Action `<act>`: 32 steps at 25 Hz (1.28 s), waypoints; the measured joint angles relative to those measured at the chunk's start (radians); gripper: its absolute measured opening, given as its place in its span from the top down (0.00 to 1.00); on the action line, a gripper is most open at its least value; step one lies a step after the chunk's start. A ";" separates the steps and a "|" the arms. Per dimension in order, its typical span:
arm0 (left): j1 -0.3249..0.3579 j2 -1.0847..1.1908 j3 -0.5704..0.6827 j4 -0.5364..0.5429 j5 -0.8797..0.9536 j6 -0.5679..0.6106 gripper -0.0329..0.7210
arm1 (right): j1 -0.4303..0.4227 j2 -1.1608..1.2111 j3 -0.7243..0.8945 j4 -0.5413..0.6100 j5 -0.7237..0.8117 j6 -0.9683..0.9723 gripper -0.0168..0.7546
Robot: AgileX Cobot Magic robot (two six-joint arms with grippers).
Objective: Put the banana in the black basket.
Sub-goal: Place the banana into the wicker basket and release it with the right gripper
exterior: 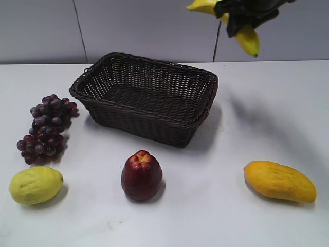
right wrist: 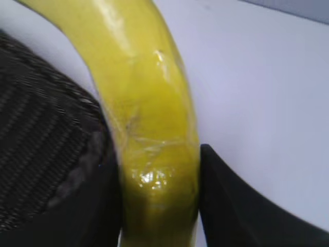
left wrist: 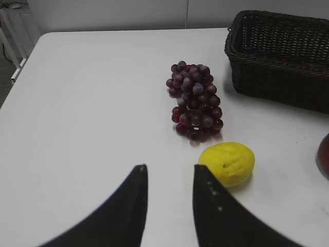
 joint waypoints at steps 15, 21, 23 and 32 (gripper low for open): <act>0.000 0.000 0.000 0.000 0.000 0.000 0.66 | 0.227 0.198 -0.003 -0.005 -0.249 -0.157 0.54; 0.000 0.000 0.000 0.000 0.000 0.000 0.66 | 0.227 0.281 -0.003 -0.046 -0.258 -0.159 0.53; 0.000 0.000 0.000 0.000 0.000 0.000 0.66 | 0.227 0.288 -0.003 -0.041 -0.258 -0.159 0.46; 0.000 0.000 0.000 0.000 0.000 0.000 0.66 | 0.227 0.279 -0.035 -0.037 -0.183 -0.157 0.14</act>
